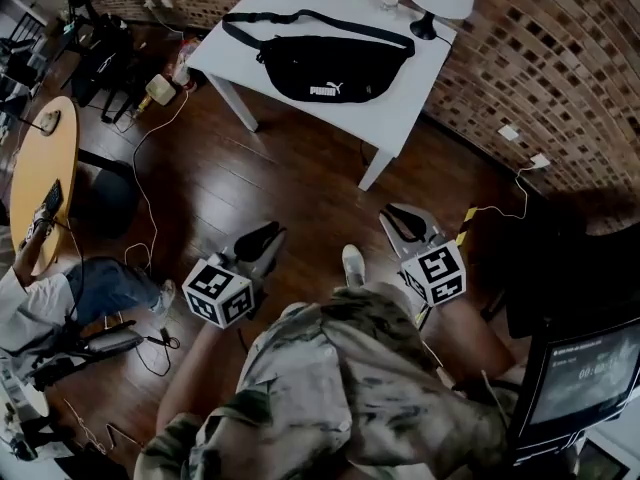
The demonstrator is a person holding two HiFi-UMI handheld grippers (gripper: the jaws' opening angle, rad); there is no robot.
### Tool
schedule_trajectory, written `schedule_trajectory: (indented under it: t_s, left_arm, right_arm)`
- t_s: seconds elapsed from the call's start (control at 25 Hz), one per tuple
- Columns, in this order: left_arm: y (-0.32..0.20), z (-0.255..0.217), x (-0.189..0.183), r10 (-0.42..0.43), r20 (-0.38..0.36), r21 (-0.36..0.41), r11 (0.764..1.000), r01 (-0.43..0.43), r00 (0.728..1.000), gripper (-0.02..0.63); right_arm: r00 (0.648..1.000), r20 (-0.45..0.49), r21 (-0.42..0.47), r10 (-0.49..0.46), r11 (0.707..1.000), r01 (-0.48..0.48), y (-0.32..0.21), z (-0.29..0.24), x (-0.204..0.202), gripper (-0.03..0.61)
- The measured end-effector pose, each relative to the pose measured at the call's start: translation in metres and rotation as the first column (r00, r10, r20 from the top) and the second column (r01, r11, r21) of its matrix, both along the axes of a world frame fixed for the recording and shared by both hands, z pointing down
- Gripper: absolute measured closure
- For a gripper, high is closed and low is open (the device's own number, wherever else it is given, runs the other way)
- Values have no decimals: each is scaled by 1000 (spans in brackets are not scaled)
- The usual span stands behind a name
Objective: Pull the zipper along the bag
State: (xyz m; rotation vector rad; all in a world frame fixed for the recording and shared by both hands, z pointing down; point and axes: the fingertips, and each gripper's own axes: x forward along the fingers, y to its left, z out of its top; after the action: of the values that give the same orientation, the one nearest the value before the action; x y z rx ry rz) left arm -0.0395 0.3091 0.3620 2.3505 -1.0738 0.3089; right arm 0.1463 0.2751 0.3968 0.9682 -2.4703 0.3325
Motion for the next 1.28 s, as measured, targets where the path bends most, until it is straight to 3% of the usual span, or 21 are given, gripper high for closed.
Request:
schedule_trajectory:
  t_s: [0.32,0.52,0.64,0.88,1.28]
  left_arm:
    - [116,-23,-63,65,-48,69,996,-62,997,547]
    - [188,-20,-68,170,-33,83,982,-167,985,548]
    - [212,-33,-66,189,-41,109,977,-184,981,548]
    - [231,-59,-33,200,-103,141,973,-185,974,548]
    - [272,-59,63,227,-92,123,969,-215,970,548]
  right_arm:
    - [998,37,51,58,997,-60,143,-51,-67,517]
    - [996,41,66,82,994,-85,225,-66,-87,518]
    - [996,47,98,71,992,-76,253,-80,-92,520]
    - [996,77,139,45,989,-55,281,-117,-78,522]
    - [998,63,164,29,986,-39,334,-127,-2,549]
